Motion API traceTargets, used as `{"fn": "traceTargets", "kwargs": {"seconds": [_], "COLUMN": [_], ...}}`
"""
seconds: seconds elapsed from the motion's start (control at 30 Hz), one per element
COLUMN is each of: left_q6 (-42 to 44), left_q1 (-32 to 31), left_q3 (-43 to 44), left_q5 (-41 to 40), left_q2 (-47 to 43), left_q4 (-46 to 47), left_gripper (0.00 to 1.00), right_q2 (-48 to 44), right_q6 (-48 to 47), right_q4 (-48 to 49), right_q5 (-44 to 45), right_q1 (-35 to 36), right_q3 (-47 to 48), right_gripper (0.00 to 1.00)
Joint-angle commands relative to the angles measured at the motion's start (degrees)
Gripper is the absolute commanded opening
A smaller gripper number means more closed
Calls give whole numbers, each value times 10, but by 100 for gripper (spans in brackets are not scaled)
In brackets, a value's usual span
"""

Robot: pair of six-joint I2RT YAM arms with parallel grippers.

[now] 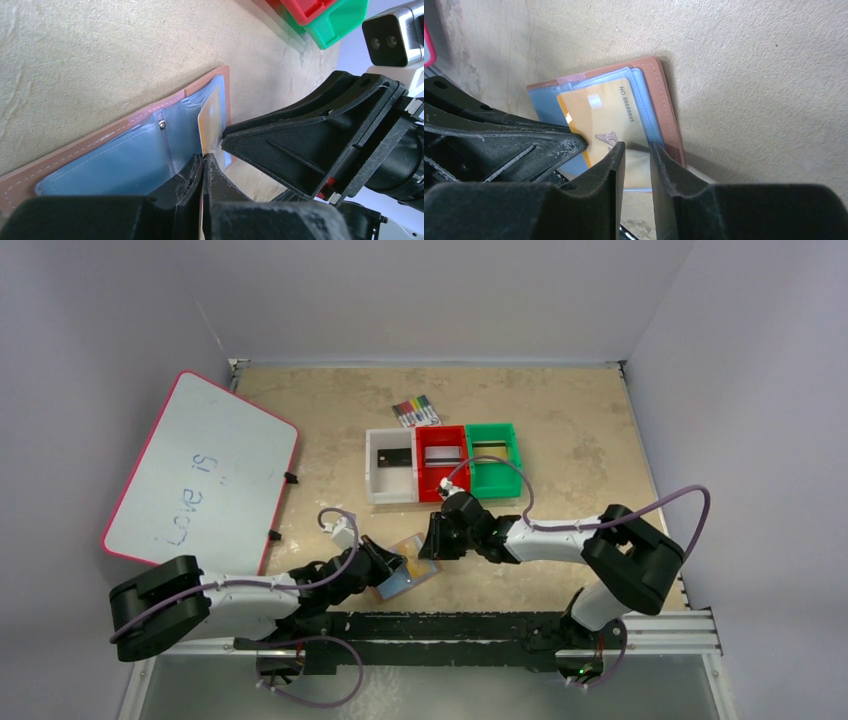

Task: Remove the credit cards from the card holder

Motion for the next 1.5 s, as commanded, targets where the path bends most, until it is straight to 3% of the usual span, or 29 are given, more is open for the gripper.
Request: {"fn": "traceTargets", "kwargs": {"seconds": [0.0,0.47,0.67,0.83,1.1,1.27,1.47], "left_q6": [-8,-6,1,16,7,7,2], "left_q1": [0,0,0,0,0,0,0], "left_q3": [-11,-24,-31,-19,-25,-20,-21], "left_q5": [-10,-12,-11,-8,4,6,-2], "left_q2": [-29,-94,-119,-107,-57,-37,-53], "left_q4": [-25,-119,-109,-75,17,26,-10], "left_gripper": [0,0,0,15,22,20,5], "right_q2": [25,35,39,46,49,49,48], "right_q6": [-3,-4,-9,-19,-20,-19,-15], "right_q4": [-64,-63,-57,-59,-53,-50,-52], "right_q5": [44,40,35,35,29,28,33], "right_q1": [0,0,0,1,0,0,1], "right_q3": [0,5,8,15,10,8,5], "right_gripper": [28,28,27,26,26,26,26]}}
